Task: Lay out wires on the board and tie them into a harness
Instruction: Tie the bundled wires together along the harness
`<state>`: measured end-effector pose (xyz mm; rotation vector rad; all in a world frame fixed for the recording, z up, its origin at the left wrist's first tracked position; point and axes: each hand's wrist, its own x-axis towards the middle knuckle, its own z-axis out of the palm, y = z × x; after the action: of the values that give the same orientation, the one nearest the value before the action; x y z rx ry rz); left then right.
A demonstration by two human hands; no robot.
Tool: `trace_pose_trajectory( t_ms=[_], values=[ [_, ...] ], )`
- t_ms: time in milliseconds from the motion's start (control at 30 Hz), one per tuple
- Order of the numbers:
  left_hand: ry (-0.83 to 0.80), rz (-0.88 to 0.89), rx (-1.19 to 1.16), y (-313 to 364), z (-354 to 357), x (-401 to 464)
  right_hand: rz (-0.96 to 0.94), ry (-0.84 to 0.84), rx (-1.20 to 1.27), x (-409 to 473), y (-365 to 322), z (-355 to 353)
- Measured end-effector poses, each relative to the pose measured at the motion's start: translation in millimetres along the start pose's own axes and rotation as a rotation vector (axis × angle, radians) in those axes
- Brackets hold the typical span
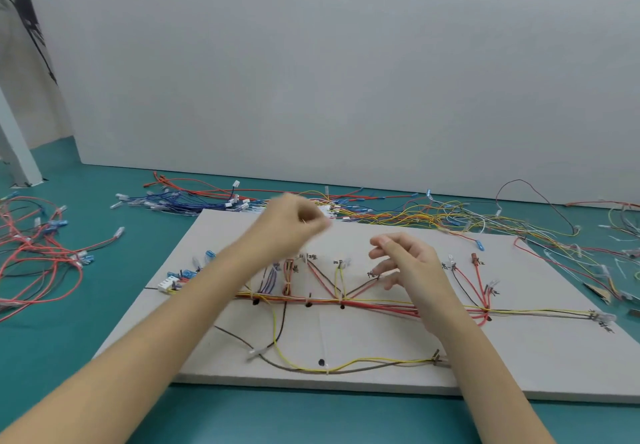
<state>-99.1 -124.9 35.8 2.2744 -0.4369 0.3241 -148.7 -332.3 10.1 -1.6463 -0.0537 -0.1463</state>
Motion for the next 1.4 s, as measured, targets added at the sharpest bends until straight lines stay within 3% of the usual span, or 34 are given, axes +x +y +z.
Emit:
trace_pose_trajectory(
  t_ms=[100,200,400,467,733,1000,1233,1400],
  values=[
    [0.174,-0.146,0.155,-37.2,-4.6,38.0,0.024,0.049,-0.060,3.0,2.8,-2.5],
    [0.054,-0.259,0.315,-73.1,1.3,59.5,0.018,0.053,-0.120,3.7,6.8,-0.3],
    [-0.224,-0.191,0.670,-91.3,10.1,70.9,0.004,0.054,-0.165,4.9,11.9,-2.5],
    [-0.228,-0.211,0.699,-95.3,9.0,71.5,-0.003,0.065,-0.162,5.0,11.3,-3.0],
    [-0.029,-0.282,0.432,-102.1,-1.5,79.7,-0.012,0.073,-0.164,5.9,11.9,-4.9],
    [0.194,-0.212,0.316,-107.4,-3.1,76.4,0.011,0.052,-0.205,7.8,14.4,-6.4],
    [0.254,-0.293,0.131,-109.8,-11.7,80.2,0.016,0.047,-0.254,7.5,15.3,-10.2],
    [0.287,-0.403,0.050,-104.7,-18.6,80.1,-0.110,0.054,-0.544,7.6,22.7,-6.4]
  ],
)
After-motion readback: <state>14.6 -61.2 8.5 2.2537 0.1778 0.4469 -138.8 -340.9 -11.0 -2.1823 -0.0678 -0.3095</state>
